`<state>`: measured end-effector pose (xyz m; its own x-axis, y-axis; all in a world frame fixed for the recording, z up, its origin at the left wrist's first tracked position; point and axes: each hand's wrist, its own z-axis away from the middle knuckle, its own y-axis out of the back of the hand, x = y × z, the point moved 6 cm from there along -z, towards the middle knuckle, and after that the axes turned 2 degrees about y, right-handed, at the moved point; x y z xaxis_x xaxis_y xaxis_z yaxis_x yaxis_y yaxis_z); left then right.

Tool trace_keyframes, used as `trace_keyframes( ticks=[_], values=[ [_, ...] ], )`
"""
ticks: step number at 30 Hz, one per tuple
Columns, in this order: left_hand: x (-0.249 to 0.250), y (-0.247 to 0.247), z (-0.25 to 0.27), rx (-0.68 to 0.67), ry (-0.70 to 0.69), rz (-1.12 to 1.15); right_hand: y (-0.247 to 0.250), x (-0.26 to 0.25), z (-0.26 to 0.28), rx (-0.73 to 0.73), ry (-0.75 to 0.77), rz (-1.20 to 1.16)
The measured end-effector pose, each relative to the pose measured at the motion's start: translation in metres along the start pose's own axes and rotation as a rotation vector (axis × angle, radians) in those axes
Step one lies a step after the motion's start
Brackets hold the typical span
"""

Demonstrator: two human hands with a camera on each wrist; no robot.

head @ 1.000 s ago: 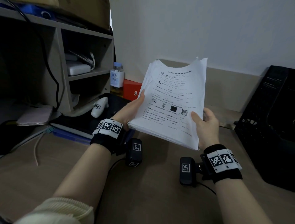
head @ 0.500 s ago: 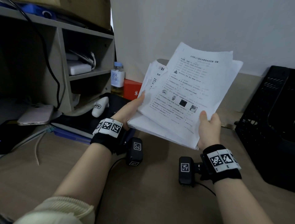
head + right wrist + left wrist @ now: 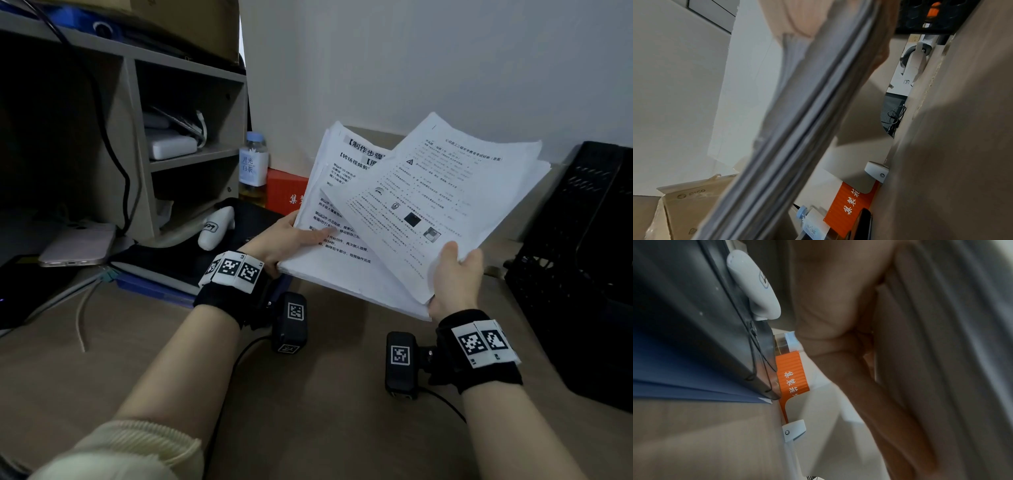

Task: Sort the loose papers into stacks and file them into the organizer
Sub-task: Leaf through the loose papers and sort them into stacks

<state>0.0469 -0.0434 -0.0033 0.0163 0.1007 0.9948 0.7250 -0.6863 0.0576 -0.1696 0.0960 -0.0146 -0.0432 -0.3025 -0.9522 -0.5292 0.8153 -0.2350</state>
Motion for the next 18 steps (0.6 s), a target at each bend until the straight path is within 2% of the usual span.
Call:
trace_keyframes(
  ticks=[6, 12, 15, 18],
  values=[
    [0.003, -0.008, 0.0, -0.075, 0.026, 0.122, 0.001, 0.001, 0.0, 0.022, 0.005, -0.03],
    [0.005, -0.004, 0.001, -0.068, 0.017, -0.048, 0.001, -0.004, 0.002, 0.066, 0.09, 0.009],
    [0.005, 0.002, 0.0, -0.019, 0.008, -0.068, 0.0, -0.002, 0.001, 0.059, 0.057, 0.01],
    [0.007, 0.005, -0.001, 0.009, 0.0, -0.047, -0.001, 0.003, -0.001, 0.028, -0.044, -0.016]
  ],
)
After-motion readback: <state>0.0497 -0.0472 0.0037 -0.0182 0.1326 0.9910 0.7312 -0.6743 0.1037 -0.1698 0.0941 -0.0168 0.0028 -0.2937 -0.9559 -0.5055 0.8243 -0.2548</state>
